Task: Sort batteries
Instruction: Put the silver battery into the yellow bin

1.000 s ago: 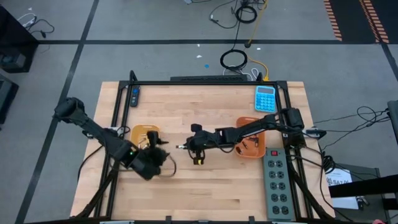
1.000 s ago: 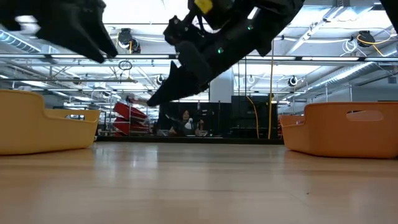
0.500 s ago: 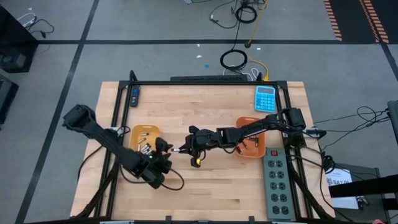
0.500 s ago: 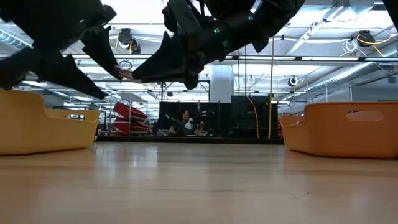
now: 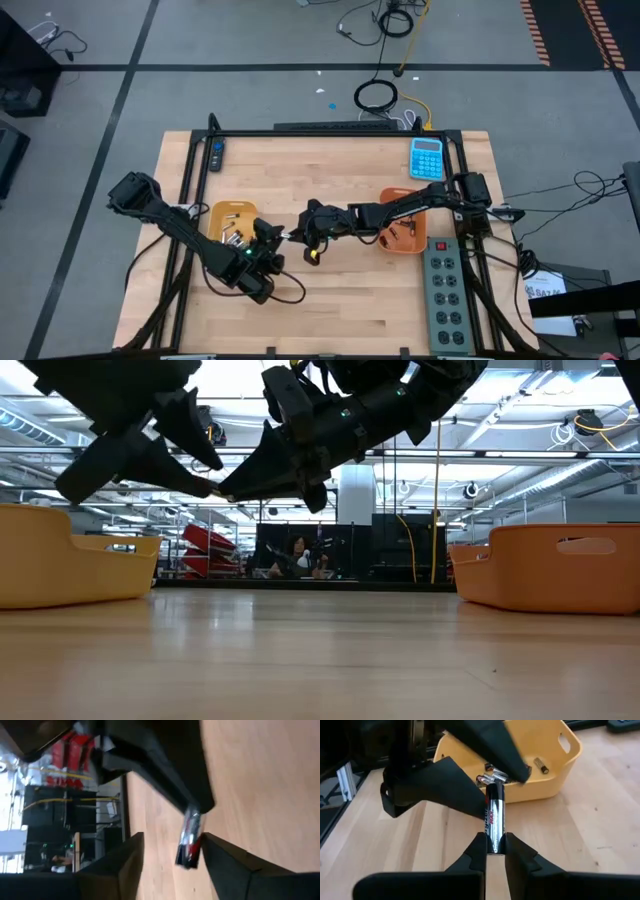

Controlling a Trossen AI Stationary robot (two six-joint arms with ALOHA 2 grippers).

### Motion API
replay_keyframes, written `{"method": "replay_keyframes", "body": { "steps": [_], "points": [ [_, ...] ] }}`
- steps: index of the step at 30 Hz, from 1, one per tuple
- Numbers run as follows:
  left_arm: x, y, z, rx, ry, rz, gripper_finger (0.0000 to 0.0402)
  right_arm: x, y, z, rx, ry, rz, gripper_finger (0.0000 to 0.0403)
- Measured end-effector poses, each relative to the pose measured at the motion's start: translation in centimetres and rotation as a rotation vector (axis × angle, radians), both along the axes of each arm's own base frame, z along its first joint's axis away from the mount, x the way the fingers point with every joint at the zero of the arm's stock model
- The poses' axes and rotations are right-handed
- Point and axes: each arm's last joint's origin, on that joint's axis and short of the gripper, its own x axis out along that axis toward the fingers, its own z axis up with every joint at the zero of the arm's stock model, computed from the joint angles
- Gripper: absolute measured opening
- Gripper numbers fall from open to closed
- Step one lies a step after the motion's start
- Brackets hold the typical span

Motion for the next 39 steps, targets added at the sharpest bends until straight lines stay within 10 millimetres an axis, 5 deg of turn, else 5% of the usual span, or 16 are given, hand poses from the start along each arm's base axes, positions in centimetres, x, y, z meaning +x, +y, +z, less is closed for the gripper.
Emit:
{"method": "replay_keyframes", "body": {
  "steps": [22,32,39],
  "points": [
    [0.8,1.4,0.0,-0.075,0.139,-0.006,0.0057,0.1,-0.5,0.1,0.000,-0.009,0.044,0.0025],
    [0.5,1.5,-0.2,-0.164,0.094,0.076,0.0057,-0.2,-0.5,0.6,-0.054,0.001,0.073,0.0155],
    [-4.1,1.9,1.6,-0.354,0.158,0.328,0.0057,-3.7,-0.2,4.1,-0.177,0.138,-0.042,0.0202]
  ]
}}
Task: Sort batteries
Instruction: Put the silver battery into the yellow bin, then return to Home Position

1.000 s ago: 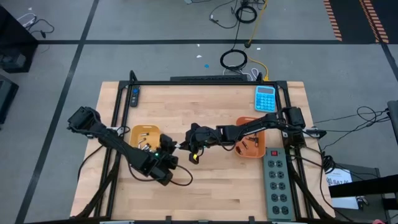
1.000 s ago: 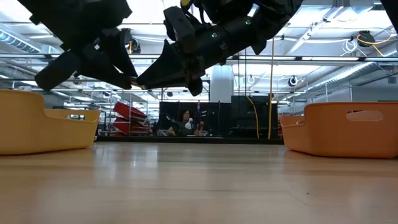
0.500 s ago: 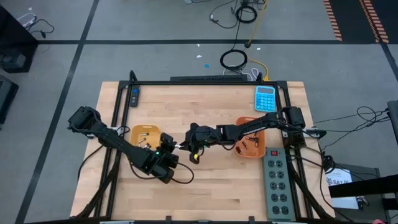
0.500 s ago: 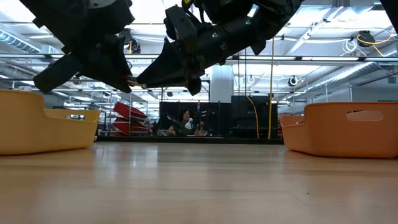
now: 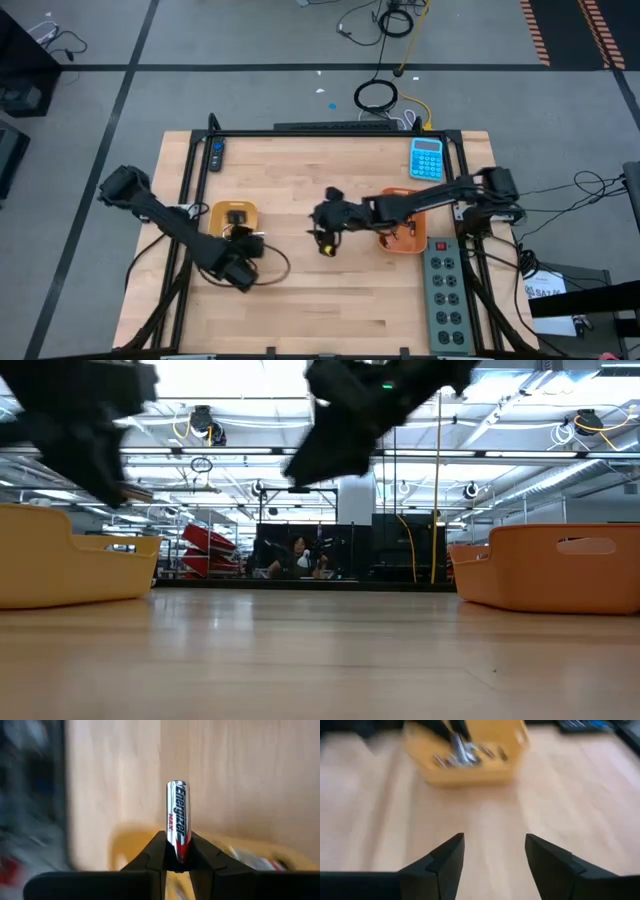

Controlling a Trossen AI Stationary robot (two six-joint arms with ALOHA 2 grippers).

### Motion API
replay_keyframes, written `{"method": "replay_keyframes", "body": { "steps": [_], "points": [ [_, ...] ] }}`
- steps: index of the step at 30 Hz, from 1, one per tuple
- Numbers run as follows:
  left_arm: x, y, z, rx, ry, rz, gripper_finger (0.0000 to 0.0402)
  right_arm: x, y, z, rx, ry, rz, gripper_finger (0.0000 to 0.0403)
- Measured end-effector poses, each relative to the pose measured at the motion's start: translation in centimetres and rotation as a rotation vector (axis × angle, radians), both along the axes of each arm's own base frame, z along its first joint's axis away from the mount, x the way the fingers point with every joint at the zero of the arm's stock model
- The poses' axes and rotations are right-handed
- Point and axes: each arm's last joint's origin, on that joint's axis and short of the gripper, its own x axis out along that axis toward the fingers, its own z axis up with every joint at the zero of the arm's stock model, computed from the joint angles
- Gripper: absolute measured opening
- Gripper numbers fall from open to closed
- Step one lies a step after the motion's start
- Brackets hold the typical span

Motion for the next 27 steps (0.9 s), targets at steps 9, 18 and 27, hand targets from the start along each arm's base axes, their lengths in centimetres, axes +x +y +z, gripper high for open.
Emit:
{"method": "replay_keyframes", "body": {
  "steps": [9,18,27],
  "points": [
    [-4.7,1.2,3.5,-0.458,-0.043,0.405,0.0058,-6.3,2.6,-2.7,0.108,0.073,-0.096,0.0188],
    [-5.0,1.6,3.6,-0.358,-0.097,0.400,0.0283,-10.1,3.8,-1.3,0.084,0.080,-0.154,0.0185],
    [-5.8,0.3,6.1,-0.165,-0.669,0.036,0.0224,-15.7,-0.5,2.6,0.045,-0.363,-0.127,0.0154]
  ]
}}
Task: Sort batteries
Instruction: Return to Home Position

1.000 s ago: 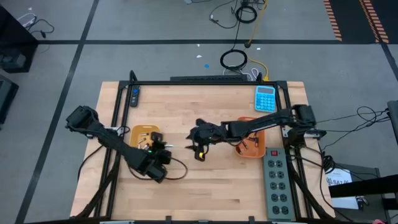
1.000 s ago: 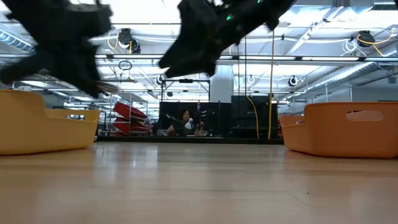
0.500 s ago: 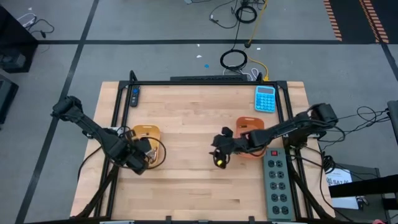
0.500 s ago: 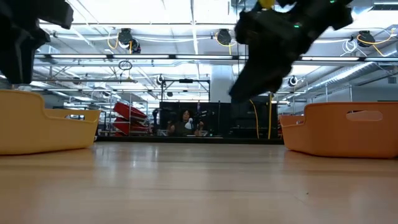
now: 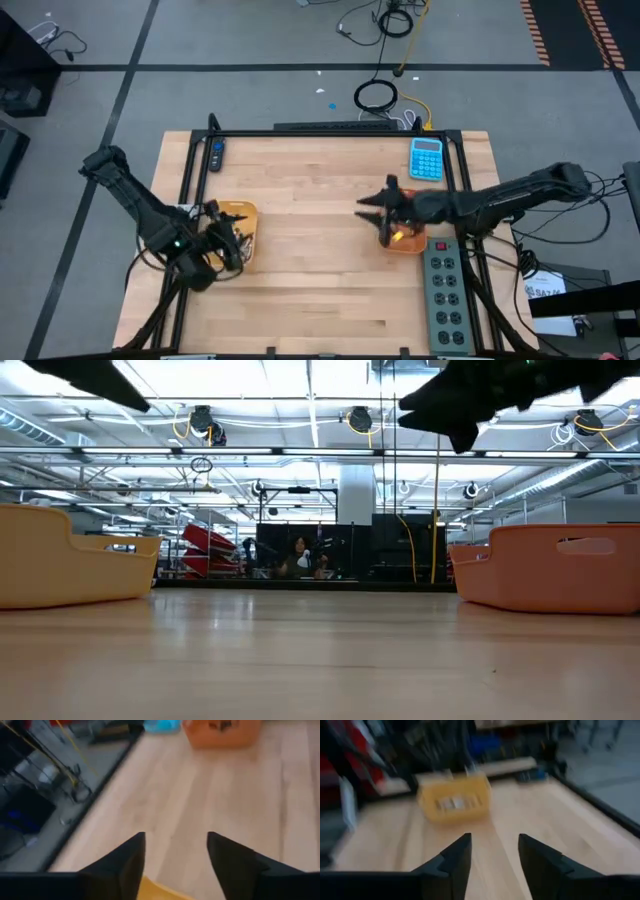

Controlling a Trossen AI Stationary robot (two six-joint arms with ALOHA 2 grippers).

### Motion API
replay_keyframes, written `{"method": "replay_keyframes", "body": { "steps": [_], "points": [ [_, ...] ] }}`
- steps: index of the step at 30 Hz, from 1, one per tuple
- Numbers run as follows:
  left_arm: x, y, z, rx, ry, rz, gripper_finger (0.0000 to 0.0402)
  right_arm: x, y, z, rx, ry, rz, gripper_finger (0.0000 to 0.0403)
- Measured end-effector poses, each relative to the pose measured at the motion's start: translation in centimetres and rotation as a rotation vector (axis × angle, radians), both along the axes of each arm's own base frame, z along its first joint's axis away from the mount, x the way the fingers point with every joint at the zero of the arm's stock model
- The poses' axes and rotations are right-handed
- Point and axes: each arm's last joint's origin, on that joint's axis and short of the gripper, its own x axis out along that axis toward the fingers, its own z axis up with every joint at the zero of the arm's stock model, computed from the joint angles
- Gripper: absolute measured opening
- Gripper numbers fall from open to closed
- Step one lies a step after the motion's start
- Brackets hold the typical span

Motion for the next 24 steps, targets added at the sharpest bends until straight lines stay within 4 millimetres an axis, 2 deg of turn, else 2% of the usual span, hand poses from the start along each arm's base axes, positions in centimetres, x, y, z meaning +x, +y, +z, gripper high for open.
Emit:
{"method": "replay_keyframes", "body": {
  "steps": [3,7,15,20,24],
  "points": [
    [-0.9,1.4,0.5,-0.006,-0.082,-0.003,0.0185,-1.7,-1.7,-0.6,0.033,-0.129,0.037,0.0127],
    [-2.1,3.3,0.5,-0.043,-0.196,0.002,0.0129,-3.4,-3.5,-1.3,0.018,-0.198,-0.025,0.0086],
    [-3.1,5.7,-0.8,-0.041,-0.369,-0.013,0.0012,-5.8,-5.8,-1.1,-0.041,-0.319,-0.079,0.0006],
    [-3.8,6.8,-1.4,-0.047,-0.419,0.011,0.0011,-8.1,-6.1,-1.3,-0.061,-0.397,-0.100,0.0004],
    [-4.5,7.5,-1.2,-0.064,-0.454,0.023,0.0006,-10.2,-6.1,-2.1,-0.057,-0.459,-0.124,0.0001]
  ]
}}
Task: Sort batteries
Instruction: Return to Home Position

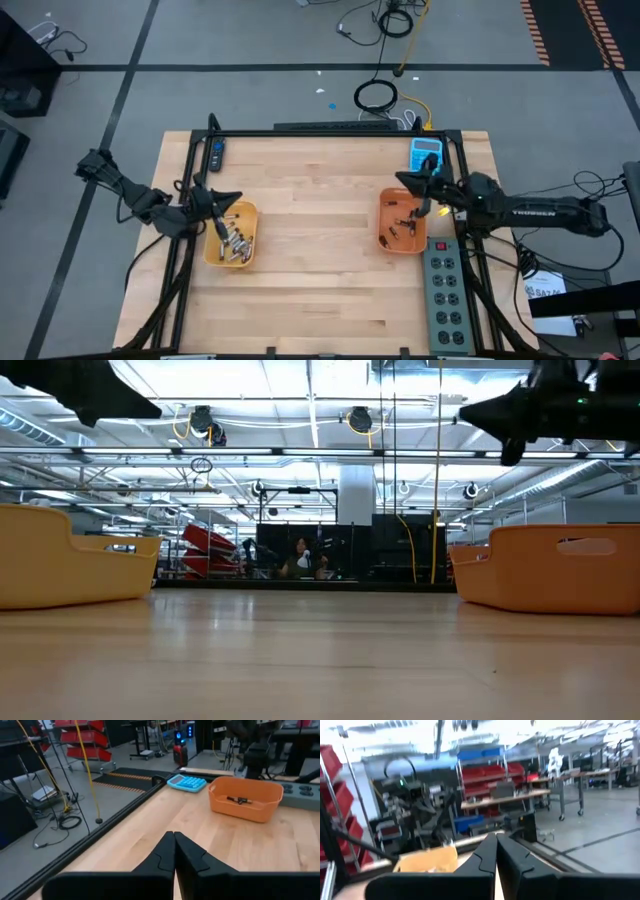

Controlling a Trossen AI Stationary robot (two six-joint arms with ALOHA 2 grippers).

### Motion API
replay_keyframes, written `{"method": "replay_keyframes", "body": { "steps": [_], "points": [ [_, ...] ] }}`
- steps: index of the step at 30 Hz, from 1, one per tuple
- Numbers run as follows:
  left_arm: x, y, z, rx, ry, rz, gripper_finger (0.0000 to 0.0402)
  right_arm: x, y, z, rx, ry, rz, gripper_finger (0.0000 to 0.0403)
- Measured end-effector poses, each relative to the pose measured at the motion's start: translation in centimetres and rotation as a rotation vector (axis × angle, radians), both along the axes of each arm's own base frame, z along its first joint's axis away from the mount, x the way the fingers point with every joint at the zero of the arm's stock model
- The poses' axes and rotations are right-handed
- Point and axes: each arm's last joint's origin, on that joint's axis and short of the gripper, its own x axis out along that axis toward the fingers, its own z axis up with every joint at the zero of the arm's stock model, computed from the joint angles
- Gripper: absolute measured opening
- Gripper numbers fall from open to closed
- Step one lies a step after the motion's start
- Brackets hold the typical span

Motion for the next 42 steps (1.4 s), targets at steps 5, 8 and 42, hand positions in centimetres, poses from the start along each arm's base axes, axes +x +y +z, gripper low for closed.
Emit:
{"method": "replay_keyframes", "body": {
  "steps": [5,8,42],
  "points": [
    [-0.9,0.6,0.1,-0.002,-0.039,0.002,0.0005,-2.0,0.3,0.0,-0.005,-0.063,-0.007,0.0001],
    [-1.4,1.0,-0.4,-0.009,-0.063,0.005,0.0005,-3.1,0.5,0.2,-0.006,-0.079,-0.011,0.0000],
    [-1.6,1.2,-5.1,-0.032,-0.491,-0.121,0.0005,-6.0,0.8,1.3,-0.157,-0.184,-0.188,0.0000]
  ]
}}
